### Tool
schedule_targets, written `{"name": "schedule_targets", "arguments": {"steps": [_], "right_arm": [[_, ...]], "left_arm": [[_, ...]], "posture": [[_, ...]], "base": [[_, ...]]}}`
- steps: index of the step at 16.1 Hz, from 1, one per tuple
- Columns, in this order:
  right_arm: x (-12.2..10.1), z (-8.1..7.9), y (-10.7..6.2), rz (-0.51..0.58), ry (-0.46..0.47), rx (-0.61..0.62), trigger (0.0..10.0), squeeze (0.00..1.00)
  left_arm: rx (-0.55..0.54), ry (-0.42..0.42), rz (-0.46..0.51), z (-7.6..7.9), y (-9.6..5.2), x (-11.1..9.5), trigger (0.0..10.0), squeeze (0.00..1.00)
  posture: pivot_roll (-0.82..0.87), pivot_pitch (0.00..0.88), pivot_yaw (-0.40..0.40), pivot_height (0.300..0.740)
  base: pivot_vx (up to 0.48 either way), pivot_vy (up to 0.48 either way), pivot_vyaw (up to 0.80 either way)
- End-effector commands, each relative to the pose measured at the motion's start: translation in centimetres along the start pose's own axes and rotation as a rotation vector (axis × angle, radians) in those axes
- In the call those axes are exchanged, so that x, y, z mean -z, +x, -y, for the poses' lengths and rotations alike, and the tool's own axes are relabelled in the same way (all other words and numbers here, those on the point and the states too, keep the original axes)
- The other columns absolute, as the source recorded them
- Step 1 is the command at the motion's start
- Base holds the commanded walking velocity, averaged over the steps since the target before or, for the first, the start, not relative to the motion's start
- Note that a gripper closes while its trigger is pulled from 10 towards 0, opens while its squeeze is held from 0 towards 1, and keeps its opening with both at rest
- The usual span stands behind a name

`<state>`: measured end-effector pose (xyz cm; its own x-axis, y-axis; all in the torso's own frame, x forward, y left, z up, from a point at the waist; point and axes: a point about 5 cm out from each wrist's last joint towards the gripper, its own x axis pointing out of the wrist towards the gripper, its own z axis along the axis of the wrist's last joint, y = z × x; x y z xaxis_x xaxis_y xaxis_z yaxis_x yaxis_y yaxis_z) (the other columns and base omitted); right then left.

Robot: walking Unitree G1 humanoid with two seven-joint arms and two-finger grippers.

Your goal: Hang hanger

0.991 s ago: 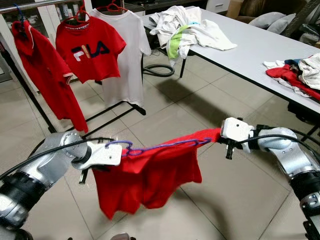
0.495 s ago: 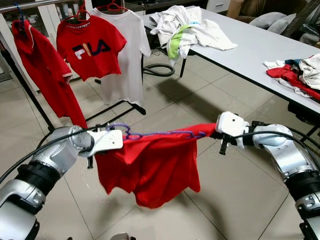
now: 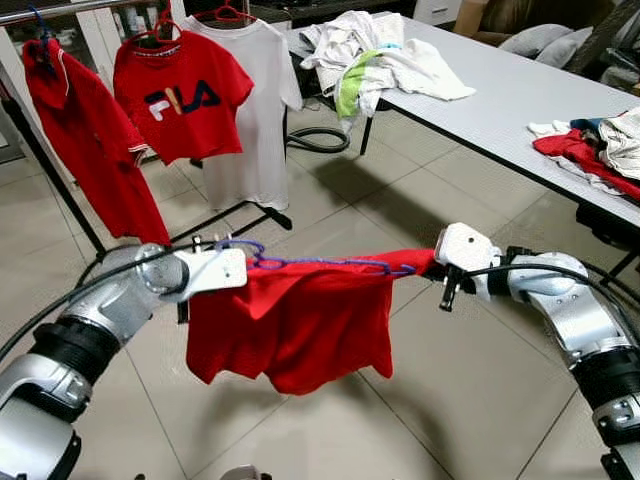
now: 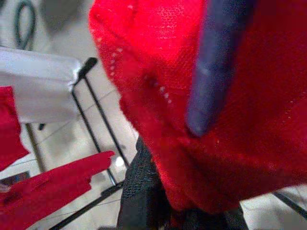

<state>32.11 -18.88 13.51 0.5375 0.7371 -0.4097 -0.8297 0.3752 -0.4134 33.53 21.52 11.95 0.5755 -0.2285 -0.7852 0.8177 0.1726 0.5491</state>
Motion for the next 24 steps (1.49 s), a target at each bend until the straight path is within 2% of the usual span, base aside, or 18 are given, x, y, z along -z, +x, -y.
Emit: {"name": "schedule_targets", "arguments": {"steps": [1, 4, 9, 10, 13, 14, 15, 16, 17, 18, 20, 24], "right_arm": [[0.1, 0.6, -1.2, -0.001, 0.010, 0.028, 0.0, 0.00], [0.9, -0.3, -1.0, -0.021, 0.049, -0.018, 0.0, 0.00], [1.6, -0.3, -1.6, -0.034, 0.087, -0.015, 0.0, 0.00], [1.4, -0.3, -1.6, -0.030, 0.085, -0.016, 0.0, 0.00], [1.3, -0.4, -1.5, -0.029, 0.084, -0.018, 0.0, 0.00], [1.3, -0.4, -1.5, -0.030, 0.085, -0.021, 0.0, 0.00], [1.3, -0.4, -1.5, -0.032, 0.087, -0.022, 0.0, 0.00], [1.3, -0.3, -1.6, -0.033, 0.088, -0.021, 0.0, 0.00], [1.3, -0.3, -1.6, -0.034, 0.089, -0.021, 0.0, 0.00], [1.3, -0.3, -1.6, -0.035, 0.090, -0.021, 0.0, 0.00], [1.2, -0.3, -1.6, -0.030, 0.090, -0.026, 0.0, 0.00], [0.3, -0.4, -1.6, 0.011, 0.070, -0.060, 0.0, 0.00]], "left_arm": [[-0.065, -0.035, -0.029, -0.8, -0.8, 1.1, 0.0, 0.00], [-0.147, -0.064, 0.015, -1.4, -1.1, 1.3, 0.0, 0.00], [-0.132, -0.026, -0.016, -0.9, -1.5, 2.5, 0.0, 0.00], [-0.130, -0.014, 0.063, -0.8, -1.3, 1.6, 0.0, 0.00], [-0.173, 0.002, 0.168, -1.1, -1.4, 0.4, 0.0, 0.00], [-0.200, -0.019, 0.229, -1.4, -1.5, -0.1, 0.0, 0.00], [-0.227, -0.076, 0.282, -1.7, -1.7, -0.4, 0.0, 0.00], [-0.226, -0.067, 0.305, -1.7, -1.8, -0.6, 0.0, 0.00], [-0.211, -0.067, 0.342, -1.6, -1.9, -0.9, 0.0, 0.00], [-0.166, -0.061, 0.339, -1.2, -1.8, -0.7, 0.0, 0.00], [-0.078, -0.050, 0.325, -0.3, -1.4, -0.3, 0.0, 0.00], [0.047, -0.098, 0.274, 1.0, -0.8, 0.7, 0.0, 0.00]], "posture": [[0.00, 0.014, -0.026, 0.740], [0.00, 0.016, -0.026, 0.740], [0.00, 0.021, -0.023, 0.740], [0.00, 0.022, -0.022, 0.740], [0.00, 0.024, -0.019, 0.740], [0.00, 0.026, -0.018, 0.740], [0.00, 0.026, -0.018, 0.740], [0.00, 0.027, -0.017, 0.740], [0.00, 0.027, -0.017, 0.740], [0.00, 0.028, -0.017, 0.740], [0.00, 0.027, -0.018, 0.740], [0.00, 0.029, -0.019, 0.740]], "base": [[0.000, 0.000, 0.00], [0.000, 0.000, 0.00], [0.000, 0.000, 0.00], [0.000, 0.000, 0.00], [0.000, 0.000, 0.00], [0.000, 0.000, 0.00], [0.000, 0.000, 0.00], [0.000, 0.000, 0.00], [0.000, 0.000, 0.00], [0.000, 0.000, 0.00], [0.000, 0.000, 0.00], [0.000, 0.000, 0.00]]}}
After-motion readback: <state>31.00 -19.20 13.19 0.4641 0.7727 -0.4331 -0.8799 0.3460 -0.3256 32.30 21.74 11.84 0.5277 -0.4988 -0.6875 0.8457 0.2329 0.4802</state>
